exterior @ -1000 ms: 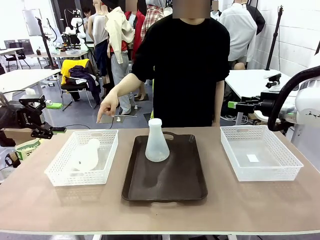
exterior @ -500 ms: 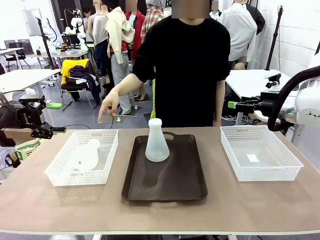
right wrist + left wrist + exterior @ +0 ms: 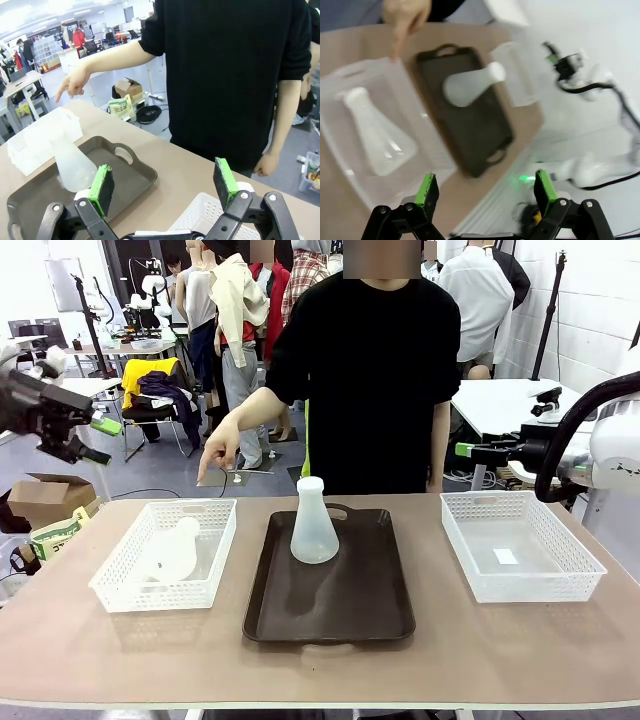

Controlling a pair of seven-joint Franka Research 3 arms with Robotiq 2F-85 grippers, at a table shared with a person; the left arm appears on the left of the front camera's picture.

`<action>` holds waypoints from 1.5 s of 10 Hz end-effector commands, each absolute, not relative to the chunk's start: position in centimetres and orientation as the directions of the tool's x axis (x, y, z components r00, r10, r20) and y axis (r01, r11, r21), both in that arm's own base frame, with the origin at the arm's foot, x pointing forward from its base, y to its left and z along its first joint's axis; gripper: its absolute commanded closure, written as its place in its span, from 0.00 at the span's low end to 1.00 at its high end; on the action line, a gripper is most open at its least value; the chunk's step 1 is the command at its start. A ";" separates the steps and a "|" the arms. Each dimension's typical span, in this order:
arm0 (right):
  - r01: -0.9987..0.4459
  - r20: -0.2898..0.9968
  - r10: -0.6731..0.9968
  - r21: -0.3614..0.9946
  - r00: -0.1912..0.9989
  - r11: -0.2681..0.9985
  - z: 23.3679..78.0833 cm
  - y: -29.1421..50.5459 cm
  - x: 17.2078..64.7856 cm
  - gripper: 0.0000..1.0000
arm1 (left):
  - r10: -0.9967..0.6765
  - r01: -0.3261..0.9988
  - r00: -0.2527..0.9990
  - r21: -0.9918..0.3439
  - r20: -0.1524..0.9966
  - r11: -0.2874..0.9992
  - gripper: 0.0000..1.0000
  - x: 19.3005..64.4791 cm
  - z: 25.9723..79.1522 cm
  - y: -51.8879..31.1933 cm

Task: Prepare the laboratory tools.
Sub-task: Pick up the Big flask that the person points to.

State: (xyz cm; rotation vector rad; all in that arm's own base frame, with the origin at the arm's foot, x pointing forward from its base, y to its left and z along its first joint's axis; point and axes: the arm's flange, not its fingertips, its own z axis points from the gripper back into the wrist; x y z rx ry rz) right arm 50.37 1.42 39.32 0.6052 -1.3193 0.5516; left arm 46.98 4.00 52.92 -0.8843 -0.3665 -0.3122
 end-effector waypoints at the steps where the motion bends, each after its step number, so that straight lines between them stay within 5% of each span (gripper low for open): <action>1: -0.684 0.985 0.043 0.085 0.168 0.725 39.4 1.4 50.4 0.00 | -0.270 0.408 0.906 -0.497 0.327 0.766 0.00 49.2 51.9 1.3; 4: -0.684 0.985 0.043 0.085 0.168 0.725 39.4 1.4 50.4 0.00 | -0.346 0.395 0.915 -0.295 0.206 0.870 0.00 52.8 50.2 -3.3; 10: -0.684 0.985 0.043 0.085 0.168 0.725 39.4 1.4 50.4 0.00 | -0.290 0.294 0.956 -0.090 0.052 0.952 0.00 57.4 44.3 -9.7; 15: -0.684 0.985 0.043 0.085 0.168 0.725 39.4 1.4 50.4 0.00 | -0.210 0.218 0.973 -0.086 0.096 0.972 0.00 59.7 40.6 -11.2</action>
